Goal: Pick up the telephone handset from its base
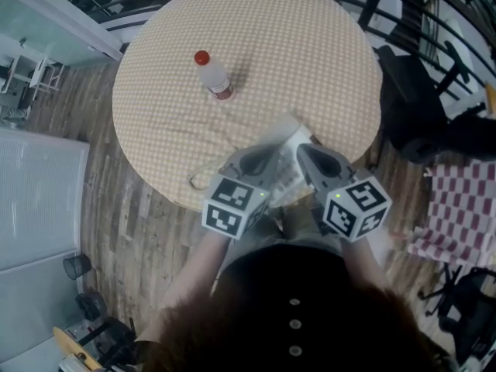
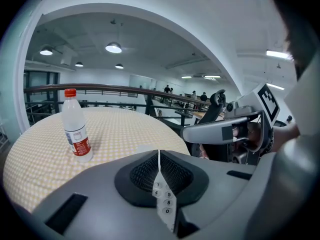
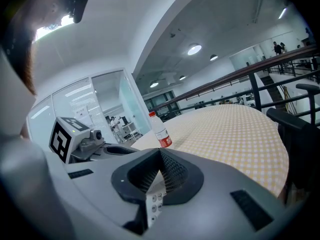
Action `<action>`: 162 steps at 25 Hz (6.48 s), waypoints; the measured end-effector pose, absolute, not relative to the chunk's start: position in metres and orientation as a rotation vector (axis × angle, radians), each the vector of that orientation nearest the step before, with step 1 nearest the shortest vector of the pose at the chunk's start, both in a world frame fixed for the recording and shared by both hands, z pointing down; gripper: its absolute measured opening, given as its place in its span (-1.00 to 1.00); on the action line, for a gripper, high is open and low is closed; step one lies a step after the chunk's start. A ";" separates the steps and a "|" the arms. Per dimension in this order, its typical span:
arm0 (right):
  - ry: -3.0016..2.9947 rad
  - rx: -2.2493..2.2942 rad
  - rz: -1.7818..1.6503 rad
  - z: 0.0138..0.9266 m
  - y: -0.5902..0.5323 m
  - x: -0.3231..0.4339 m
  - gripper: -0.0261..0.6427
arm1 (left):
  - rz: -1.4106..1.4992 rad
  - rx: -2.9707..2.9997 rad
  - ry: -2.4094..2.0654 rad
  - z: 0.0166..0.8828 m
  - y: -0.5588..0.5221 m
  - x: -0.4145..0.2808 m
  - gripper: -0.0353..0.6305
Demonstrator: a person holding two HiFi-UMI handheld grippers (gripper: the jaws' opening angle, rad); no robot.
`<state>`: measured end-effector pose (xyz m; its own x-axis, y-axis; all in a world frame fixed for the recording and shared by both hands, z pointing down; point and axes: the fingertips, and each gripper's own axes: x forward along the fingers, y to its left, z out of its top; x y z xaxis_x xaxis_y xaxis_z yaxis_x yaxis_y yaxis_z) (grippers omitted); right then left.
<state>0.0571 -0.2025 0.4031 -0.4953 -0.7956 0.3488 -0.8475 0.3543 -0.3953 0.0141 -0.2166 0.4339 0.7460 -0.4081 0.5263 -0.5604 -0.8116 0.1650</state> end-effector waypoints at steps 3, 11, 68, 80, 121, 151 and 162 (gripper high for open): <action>-2.493 1.519 0.857 0.410 -0.200 0.056 -0.89 | 0.746 2.636 -0.749 0.442 -0.220 0.012 -0.87; -2.485 1.514 0.911 0.422 -0.204 0.055 -0.89 | 0.865 2.628 -0.697 0.460 -0.227 0.017 -0.57; -2.398 1.542 1.097 0.469 -0.194 0.063 -0.89 | 1.205 2.612 -0.664 0.531 -0.256 0.020 -0.21; -2.426 1.529 1.075 0.462 -0.194 0.063 -0.89 | 1.064 2.569 -0.655 0.517 -0.256 0.022 -0.22; -2.640 1.530 0.709 0.357 -0.219 0.067 -0.89 | 0.533 2.746 -0.774 0.377 -0.251 0.026 -0.22; -2.852 1.393 0.609 0.285 -0.236 0.043 -0.89 | -0.184 2.688 -0.993 0.284 -0.241 -0.055 -0.22; -2.855 1.355 0.715 0.303 -0.237 0.039 -0.89 | -0.257 2.556 -1.035 0.306 -0.232 -0.087 -0.21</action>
<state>0.0392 -0.2366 0.3030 -0.6462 -0.7569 0.0975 -0.7136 0.5540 -0.4288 -0.0867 -0.2321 0.3057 0.7137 -0.6998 -0.0299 -0.6323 -0.6620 0.4024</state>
